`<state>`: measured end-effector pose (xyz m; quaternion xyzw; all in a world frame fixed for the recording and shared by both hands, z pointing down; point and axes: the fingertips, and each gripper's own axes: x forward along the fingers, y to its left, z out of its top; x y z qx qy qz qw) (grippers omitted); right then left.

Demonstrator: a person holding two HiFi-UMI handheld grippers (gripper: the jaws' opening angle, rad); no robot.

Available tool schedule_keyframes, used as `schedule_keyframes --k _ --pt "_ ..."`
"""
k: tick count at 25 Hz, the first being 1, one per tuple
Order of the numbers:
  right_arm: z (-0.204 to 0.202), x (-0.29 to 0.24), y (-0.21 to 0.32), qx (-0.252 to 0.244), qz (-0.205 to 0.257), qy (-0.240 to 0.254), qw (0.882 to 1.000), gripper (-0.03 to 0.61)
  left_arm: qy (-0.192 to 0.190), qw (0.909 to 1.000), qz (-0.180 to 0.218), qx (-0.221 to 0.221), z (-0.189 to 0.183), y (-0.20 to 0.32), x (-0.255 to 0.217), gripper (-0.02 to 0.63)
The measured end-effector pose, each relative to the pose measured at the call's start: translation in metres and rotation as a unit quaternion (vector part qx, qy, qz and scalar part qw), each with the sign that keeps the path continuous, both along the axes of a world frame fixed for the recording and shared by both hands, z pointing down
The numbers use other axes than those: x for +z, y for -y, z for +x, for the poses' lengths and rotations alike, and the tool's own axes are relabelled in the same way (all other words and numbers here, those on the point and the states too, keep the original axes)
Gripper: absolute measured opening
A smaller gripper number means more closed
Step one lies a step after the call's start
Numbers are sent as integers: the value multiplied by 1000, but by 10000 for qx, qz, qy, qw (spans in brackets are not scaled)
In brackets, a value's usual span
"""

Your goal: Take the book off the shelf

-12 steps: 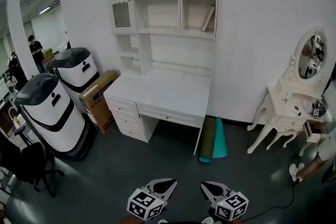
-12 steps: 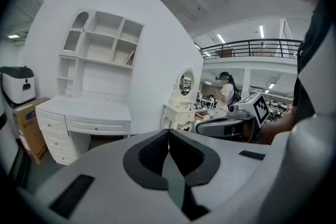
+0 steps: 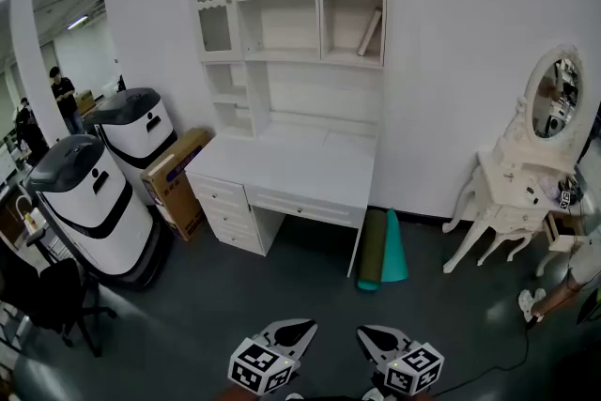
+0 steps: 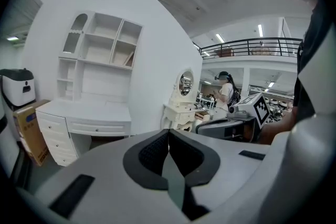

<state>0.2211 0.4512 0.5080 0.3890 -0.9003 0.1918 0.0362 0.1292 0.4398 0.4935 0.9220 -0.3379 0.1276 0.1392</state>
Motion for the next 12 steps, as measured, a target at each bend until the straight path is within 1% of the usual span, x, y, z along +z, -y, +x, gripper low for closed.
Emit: schedule_keyframes --k 3,6,8,12 --pt "-6 -2 -3 -107 -52 136 9998 29 -67 9998 -166 -16 -2 -1 6 11" --pt "-11 0 -4 -71 -35 19 10000 29 -128 9993 -362 -35 -4 -4 14 11" --pt "-15 4 -4 -29 -37 -59 10000 31 -119 9993 -347 7 -7 -7 16 11" --pt "-26 10 -6 -1 -175 -63 9998 31 -94 9996 -276 52 -18 -9 15 11"
